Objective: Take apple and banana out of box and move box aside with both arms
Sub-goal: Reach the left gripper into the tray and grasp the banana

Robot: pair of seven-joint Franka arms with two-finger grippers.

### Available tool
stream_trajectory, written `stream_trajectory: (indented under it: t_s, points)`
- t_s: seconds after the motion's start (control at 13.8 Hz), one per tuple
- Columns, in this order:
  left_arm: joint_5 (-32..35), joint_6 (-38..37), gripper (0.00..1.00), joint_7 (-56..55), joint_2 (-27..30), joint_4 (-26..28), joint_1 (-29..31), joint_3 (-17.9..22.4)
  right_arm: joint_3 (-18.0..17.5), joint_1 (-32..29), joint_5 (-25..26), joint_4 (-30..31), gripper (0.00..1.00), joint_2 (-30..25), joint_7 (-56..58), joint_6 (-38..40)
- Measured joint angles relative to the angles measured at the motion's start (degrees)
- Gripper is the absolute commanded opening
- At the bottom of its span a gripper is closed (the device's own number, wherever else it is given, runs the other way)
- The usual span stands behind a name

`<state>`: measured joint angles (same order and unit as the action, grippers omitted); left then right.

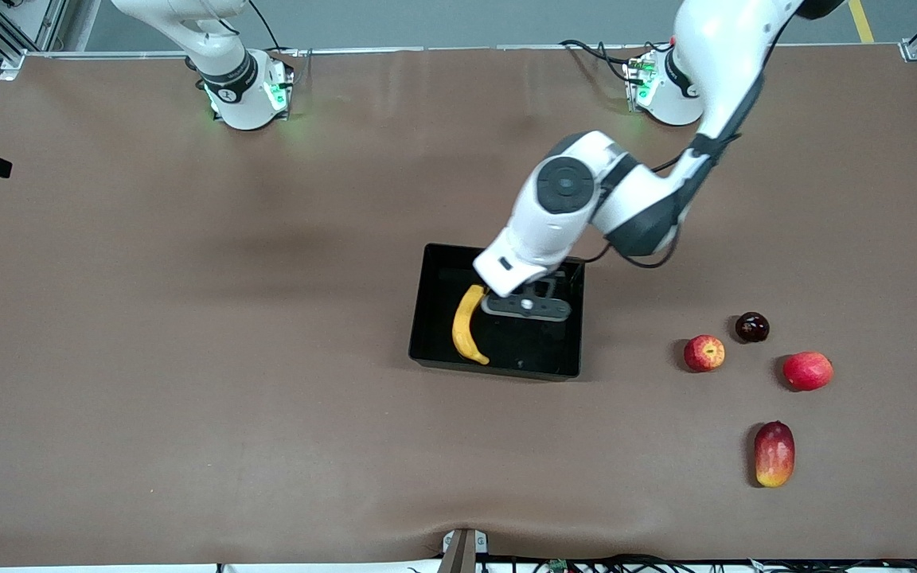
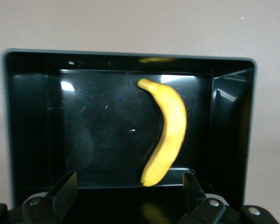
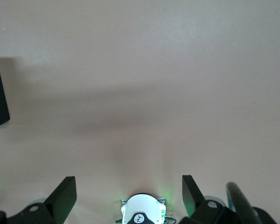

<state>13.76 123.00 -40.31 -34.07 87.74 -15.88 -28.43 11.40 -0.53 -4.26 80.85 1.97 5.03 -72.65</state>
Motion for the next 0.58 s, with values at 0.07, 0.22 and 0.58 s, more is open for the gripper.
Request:
stream_trajectory:
  t_s: [0.07, 0.22, 0.58]
  points:
    - [1.14, 0.07, 1.0, -0.76, -1.76, -1.41, -1.28, 0.02, 0.01, 0.0, 0.0, 0.0, 1.0, 0.0, 0.0, 0.0]
    - [4.83, 0.19, 1.0, -1.11, -5.07, -3.8, -3.53, 0.41, 0.02, 0.0, 0.0, 0.0, 1.0, 0.01, 0.0, 0.0]
    - [8.91, 6.17, 1.0, -1.1, -11.25, -5.12, -5.64, 1.38, 0.09, 0.0, 0.0, 0.0, 1.0, 0.14, 0.0, 0.01]
